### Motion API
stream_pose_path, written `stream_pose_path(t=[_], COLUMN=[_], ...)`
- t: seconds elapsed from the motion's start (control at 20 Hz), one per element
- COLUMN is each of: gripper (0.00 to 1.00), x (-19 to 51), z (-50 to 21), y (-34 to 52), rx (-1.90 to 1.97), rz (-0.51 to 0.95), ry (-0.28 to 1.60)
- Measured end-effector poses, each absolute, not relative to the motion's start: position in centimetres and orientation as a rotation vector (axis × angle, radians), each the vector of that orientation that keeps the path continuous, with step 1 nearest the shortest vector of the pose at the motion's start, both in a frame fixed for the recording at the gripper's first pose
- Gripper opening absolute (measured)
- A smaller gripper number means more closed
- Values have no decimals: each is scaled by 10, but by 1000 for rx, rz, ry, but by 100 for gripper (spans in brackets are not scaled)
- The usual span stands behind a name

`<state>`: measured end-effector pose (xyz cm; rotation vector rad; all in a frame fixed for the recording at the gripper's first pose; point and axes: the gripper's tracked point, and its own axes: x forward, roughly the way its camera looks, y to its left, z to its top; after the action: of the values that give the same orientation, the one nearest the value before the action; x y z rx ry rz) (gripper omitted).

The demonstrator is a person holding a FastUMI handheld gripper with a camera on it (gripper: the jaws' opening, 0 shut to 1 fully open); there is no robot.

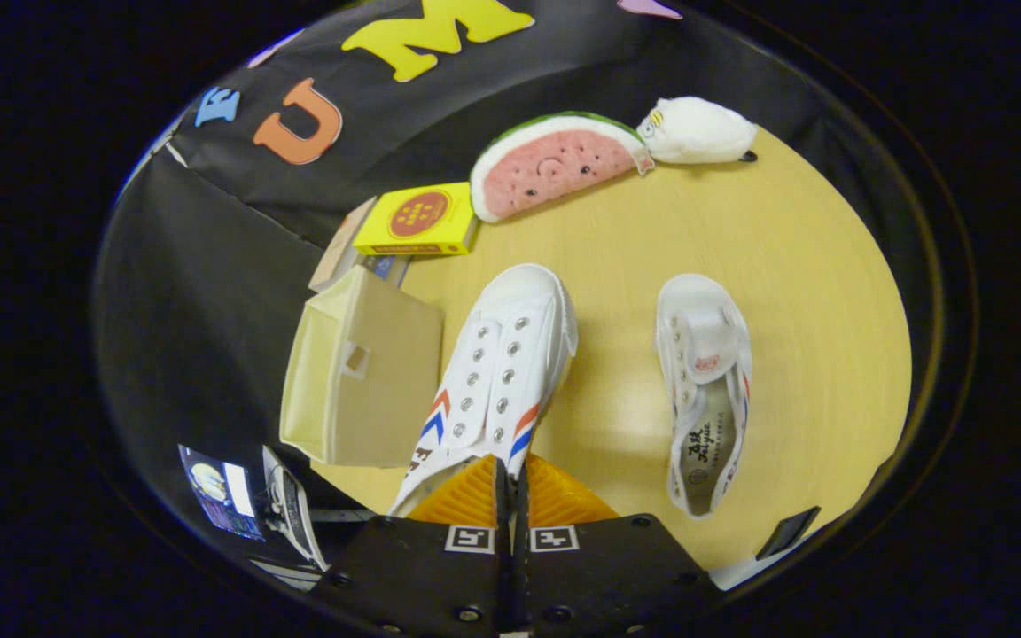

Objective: Open the storage box then place both shoes into the box .Put the left shoe in first, then the right shoe, with the right side of both shoes facing outward in a uniform manner.

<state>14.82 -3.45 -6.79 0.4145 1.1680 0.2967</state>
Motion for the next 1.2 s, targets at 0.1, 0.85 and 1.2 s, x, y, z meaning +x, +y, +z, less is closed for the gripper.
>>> stream_pose_path(t=[0.1, 0.85, 1.2], gripper=[0, 0, 0], x=[149, 189, 199], z=[-35, -41, -80], y=[-8, 225, 275], rx=[400, 320, 256], rz=[327, 415, 396], ry=[1108, 1073, 1007])
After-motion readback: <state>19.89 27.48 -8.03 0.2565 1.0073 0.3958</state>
